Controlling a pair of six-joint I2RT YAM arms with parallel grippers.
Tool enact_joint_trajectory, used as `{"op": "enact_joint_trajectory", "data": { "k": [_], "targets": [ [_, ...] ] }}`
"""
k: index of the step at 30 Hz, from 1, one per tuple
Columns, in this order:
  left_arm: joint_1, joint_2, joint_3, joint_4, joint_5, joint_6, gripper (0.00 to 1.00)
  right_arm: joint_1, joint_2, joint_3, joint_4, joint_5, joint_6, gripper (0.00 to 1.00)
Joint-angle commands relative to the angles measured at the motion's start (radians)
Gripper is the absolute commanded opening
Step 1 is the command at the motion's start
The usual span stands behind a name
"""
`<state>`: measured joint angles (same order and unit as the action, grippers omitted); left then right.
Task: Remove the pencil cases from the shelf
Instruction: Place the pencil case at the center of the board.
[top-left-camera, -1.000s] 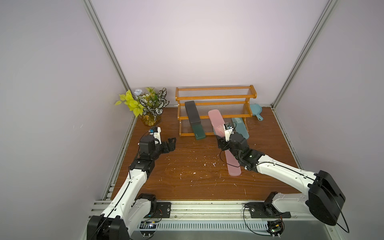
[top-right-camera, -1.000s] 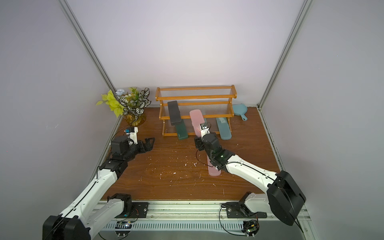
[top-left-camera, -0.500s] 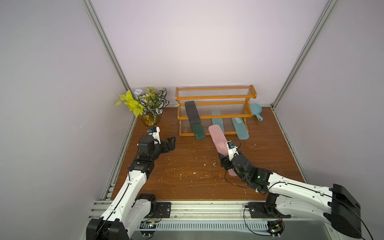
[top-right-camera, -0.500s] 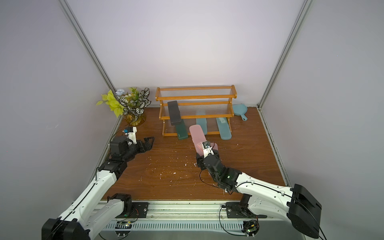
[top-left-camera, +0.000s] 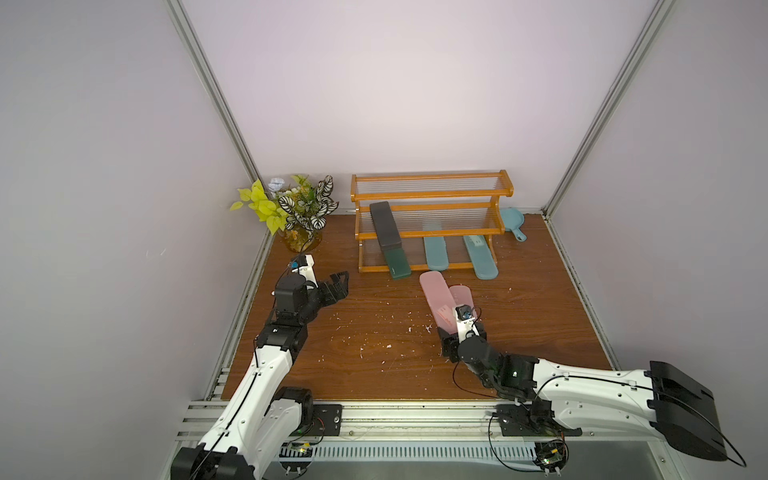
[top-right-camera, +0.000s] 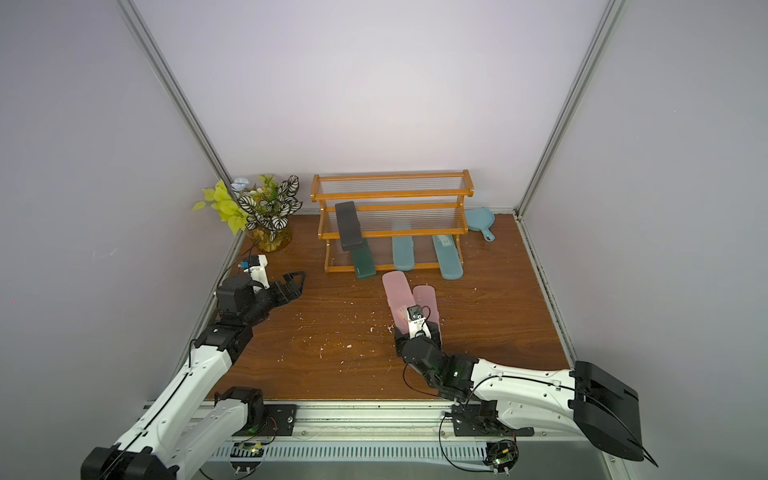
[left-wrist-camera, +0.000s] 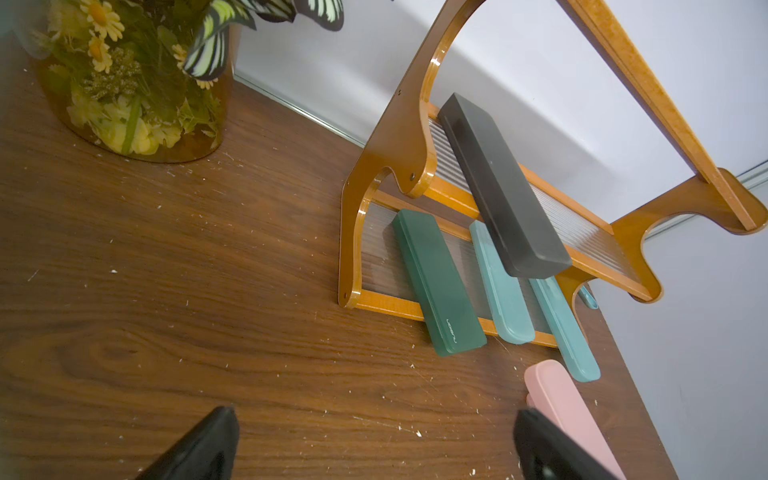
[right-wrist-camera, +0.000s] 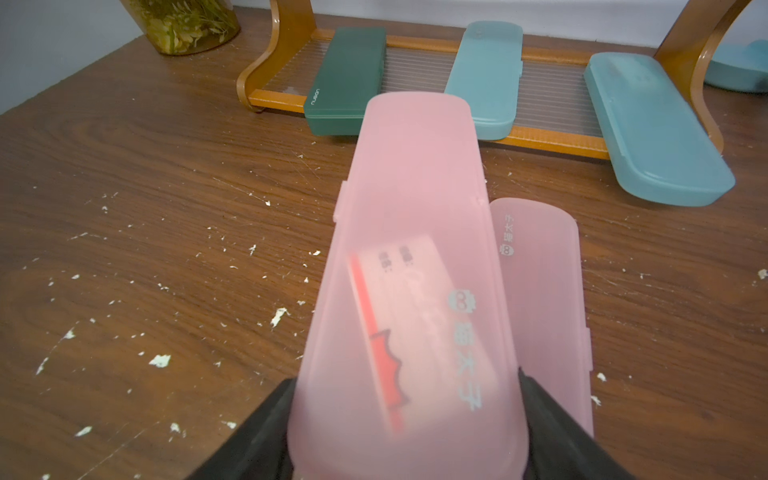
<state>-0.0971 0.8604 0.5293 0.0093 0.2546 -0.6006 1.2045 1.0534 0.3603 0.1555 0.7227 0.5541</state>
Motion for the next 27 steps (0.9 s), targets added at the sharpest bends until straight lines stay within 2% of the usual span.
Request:
{"op": "enact_joint_trajectory", "data": {
  "k": [1,21,27],
  "targets": [
    [-0.007,-0.009,-0.010,0.018,-0.015,-0.046,0.98,0.019,0.029,0.001,0.073,0.085,0.087,0.72],
    [-0.006,0.007,0.012,-0.018,0.009,-0.058,0.98,0.103,0.344,0.046,0.143,0.122,0.273,0.73],
    [-0.007,0.018,0.024,-0.025,0.020,-0.040,0.98,0.122,0.429,0.095,0.097,0.128,0.322,0.78]
  ]
}}
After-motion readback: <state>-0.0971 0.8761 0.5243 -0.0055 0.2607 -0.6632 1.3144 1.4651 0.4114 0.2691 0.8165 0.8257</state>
